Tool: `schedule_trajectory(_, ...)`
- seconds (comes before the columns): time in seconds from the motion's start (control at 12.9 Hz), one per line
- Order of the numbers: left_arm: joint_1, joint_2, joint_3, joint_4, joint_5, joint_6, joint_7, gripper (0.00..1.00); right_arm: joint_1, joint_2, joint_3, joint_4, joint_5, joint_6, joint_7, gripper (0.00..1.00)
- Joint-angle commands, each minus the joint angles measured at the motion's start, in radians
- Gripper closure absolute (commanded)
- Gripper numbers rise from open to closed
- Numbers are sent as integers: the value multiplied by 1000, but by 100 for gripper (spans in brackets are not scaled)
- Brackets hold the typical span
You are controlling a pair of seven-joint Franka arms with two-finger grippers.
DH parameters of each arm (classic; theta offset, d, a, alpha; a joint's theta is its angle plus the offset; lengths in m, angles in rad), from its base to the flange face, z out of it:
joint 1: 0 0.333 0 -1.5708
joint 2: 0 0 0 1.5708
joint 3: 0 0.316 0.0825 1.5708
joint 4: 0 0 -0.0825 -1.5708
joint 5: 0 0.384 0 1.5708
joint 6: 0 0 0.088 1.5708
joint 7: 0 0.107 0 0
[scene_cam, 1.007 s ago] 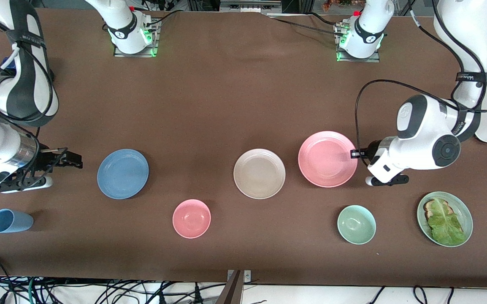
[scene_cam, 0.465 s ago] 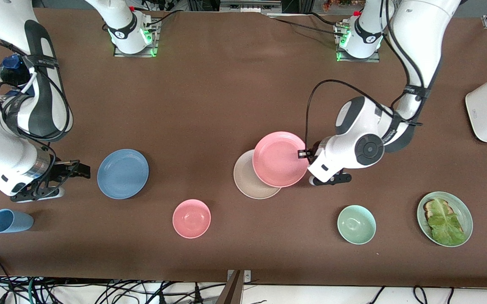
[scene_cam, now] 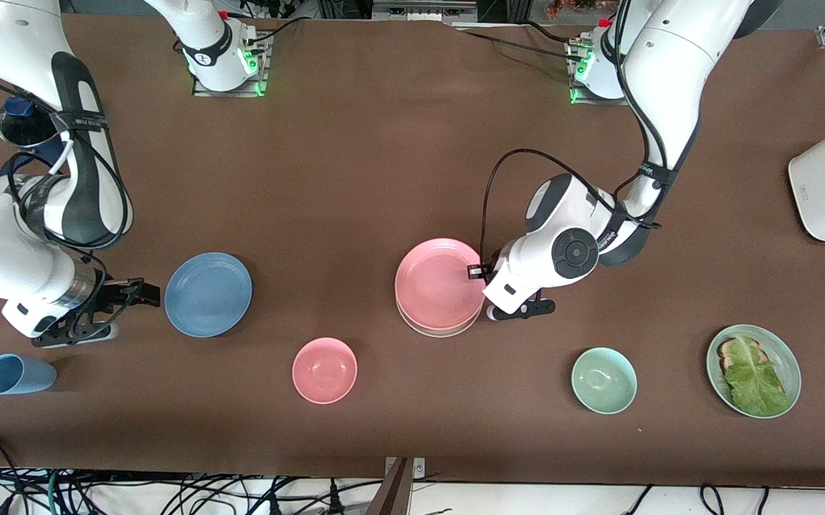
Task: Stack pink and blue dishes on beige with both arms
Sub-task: 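Release the pink plate while the right gripper reaches the blue plate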
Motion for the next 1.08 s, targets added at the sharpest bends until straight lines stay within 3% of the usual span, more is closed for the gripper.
schedule_trajectory(0.0,-20,42,11,47,-15,20,-17,100,-23,29,6,0,40,23,-37,0)
schedule_trajectory(0.08,-20,43,11,52,-16,25,-22,100,-22,41,6,0,45,35,-36,0)
schedule_trajectory(0.15,-11,42,13,55,-18,25,-20,85,-20,61,6,0,45,47,-36,0)
schedule_trajectory(0.23,-6,40,15,58,-12,25,-8,8,-23,76,8,0,45,65,-36,0)
schedule_trajectory(0.31,-6,34,19,67,-5,23,-11,0,-23,95,8,1,45,87,-33,1)
schedule_trajectory(0.85,102,-38,25,50,45,-73,7,0,-20,150,11,-3,45,113,-32,5)
schedule_trajectory(1.01,160,-56,22,50,51,-150,103,0,-25,153,11,-34,45,138,-37,5)
